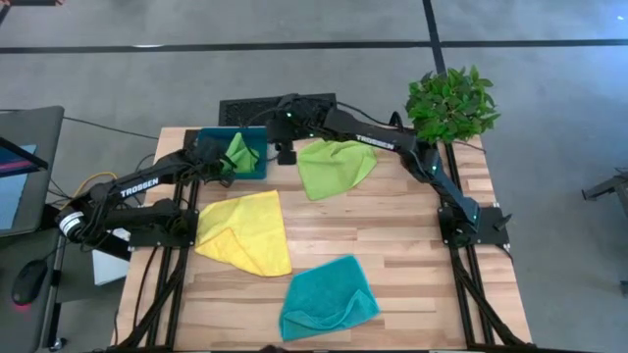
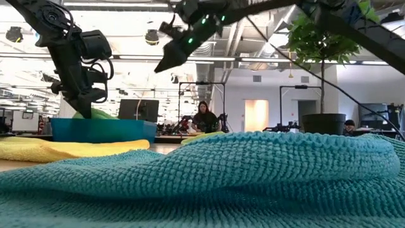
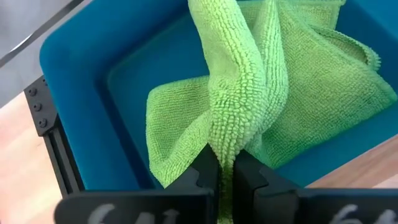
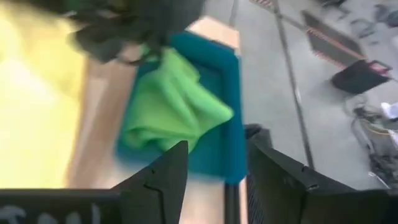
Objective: Fold microfiber towels
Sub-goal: Put the green towel into the blue bin
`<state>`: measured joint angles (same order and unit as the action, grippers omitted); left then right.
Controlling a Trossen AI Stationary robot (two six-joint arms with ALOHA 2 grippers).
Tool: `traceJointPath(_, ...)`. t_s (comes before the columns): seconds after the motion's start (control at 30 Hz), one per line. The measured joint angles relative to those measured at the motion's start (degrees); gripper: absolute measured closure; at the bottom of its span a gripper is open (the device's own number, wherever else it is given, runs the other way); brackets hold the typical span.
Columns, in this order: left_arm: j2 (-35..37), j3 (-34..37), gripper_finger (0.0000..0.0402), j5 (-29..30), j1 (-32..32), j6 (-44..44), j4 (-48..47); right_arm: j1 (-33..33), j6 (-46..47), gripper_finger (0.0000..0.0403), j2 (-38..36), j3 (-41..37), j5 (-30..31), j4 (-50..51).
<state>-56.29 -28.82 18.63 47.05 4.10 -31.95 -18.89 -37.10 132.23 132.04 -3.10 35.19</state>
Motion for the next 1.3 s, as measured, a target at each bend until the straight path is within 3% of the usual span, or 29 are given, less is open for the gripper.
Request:
traceJointPath(0.13, 0.0, 0.0, 0.0401, -0.5, 0.0, 0.0, 0.0, 1.7, -2.4, 0.0218, -2.7, 0.0, -0.1, 10.9)
traceJointPath(0.37, 0.0, 0.0, 0.0398, -0.5, 0.0, 0.1, 0.0, 4.9, -2.4, 0.0229, -5.2, 0.0, -0.2, 19.7)
traceJointPath(0.53, 0.0, 0.0, 0.0365, -0.5, 0.0, 1.3, -0.1, 6.6, -4.8, 0.0232, -5.2, 0.0, -0.2, 22.1)
traceJointPath(0.9, 0.0, -0.7, 0.0249, -1.5, 0.0, 5.4, -1.4, 7.0, -5.4, 0.0236, -5.2, 0.0, 0.0, 23.9)
traceJointPath(1.3, -0.4, -7.1, 0.0233, -1.8, 0.0, -2.6, -3.2, 6.2, -3.4, 0.0239, -6.6, 0.0, -0.1, 26.1)
